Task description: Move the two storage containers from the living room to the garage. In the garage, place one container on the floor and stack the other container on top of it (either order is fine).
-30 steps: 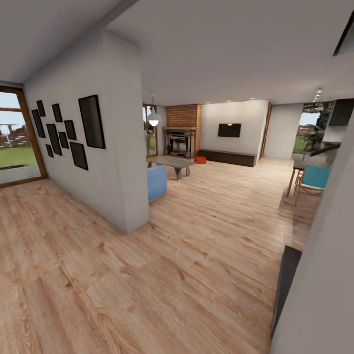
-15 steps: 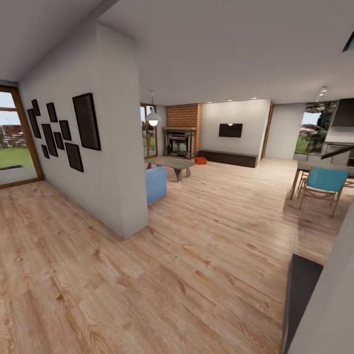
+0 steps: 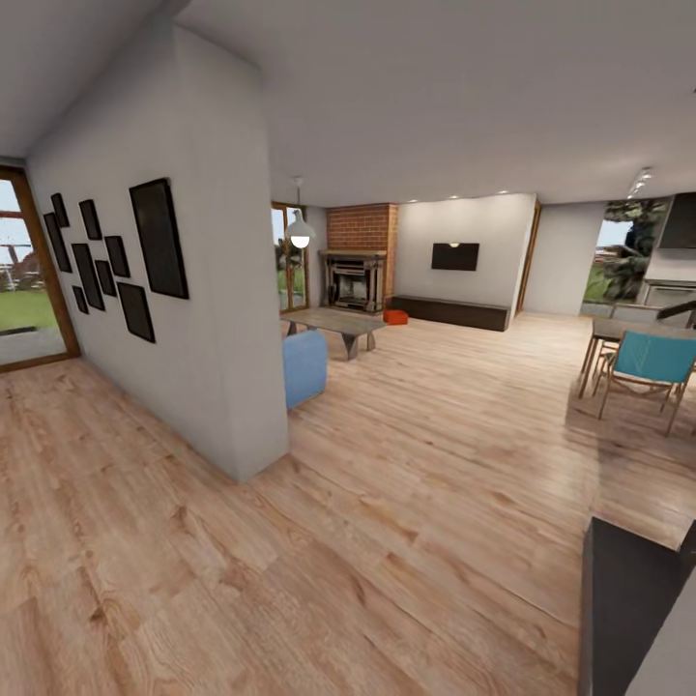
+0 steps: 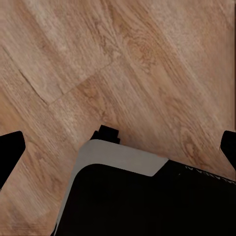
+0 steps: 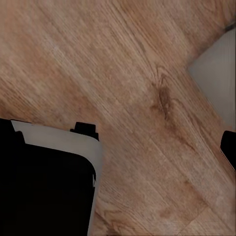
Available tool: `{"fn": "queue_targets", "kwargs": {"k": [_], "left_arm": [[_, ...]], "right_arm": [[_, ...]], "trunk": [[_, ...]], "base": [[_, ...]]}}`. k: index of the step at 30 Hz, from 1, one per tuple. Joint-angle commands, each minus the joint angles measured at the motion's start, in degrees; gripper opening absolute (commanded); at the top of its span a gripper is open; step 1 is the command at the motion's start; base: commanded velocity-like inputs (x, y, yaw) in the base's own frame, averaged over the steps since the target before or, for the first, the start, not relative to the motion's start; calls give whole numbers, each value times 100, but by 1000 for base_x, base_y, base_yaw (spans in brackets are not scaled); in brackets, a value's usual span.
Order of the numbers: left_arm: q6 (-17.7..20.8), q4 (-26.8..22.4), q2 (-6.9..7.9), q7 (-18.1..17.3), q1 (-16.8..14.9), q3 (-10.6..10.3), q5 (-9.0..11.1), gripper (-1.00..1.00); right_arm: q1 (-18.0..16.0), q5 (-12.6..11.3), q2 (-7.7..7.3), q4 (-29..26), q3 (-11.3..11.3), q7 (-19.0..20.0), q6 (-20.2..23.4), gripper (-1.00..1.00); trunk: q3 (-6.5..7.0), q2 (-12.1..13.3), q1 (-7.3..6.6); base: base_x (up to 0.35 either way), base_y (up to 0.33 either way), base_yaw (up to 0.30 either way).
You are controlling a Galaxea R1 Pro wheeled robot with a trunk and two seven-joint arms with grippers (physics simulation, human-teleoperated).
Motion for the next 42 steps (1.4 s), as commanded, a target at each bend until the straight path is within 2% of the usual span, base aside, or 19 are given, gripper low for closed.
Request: {"fn": "queue_targets", "kwargs": {"k": [1, 27, 42], "left_arm": [[-16, 2, -2, 20, -4, -50, 49, 100], [-20, 2, -4, 22, -4, -54, 49, 100], [-21, 2, -7, 19, -4, -51, 49, 100]], "right_arm": [[-7, -21, 2, 18, 44, -14, -31, 100], [-8, -31, 15, 18, 44, -14, -32, 100], [-10, -12, 19, 18, 53, -14, -31, 100]], "trunk": [[-7, -4, 4], [-7, -4, 4], [-7, -4, 4]], "base": [[323, 0, 0], [323, 0, -1], [323, 0, -214]]}}
